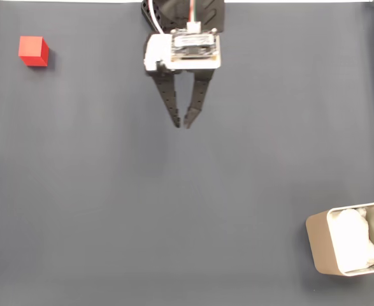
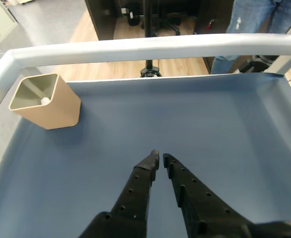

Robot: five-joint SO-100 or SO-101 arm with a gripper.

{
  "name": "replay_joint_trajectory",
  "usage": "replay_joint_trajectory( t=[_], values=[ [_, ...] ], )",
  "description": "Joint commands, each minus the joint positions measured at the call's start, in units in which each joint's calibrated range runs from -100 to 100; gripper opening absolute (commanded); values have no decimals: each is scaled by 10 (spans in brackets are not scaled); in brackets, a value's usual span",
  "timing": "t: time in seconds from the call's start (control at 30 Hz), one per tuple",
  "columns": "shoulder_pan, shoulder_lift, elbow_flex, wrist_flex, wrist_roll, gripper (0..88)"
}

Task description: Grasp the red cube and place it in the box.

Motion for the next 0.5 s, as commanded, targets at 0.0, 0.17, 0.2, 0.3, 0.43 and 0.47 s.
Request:
replay_joint_trajectory(
  t=[0.0, 0.17, 0.2, 0.3, 0.43, 0.47],
  values=[
    [38, 29, -71, 17, -1, 0],
    [91, 80, -142, 40, 0, 0],
    [101, 89, -159, 48, -1, 0],
    [129, 116, -210, 76, -2, 0],
    [168, 150, -277, 113, -7, 0],
    [179, 155, -289, 120, -7, 0]
  ],
)
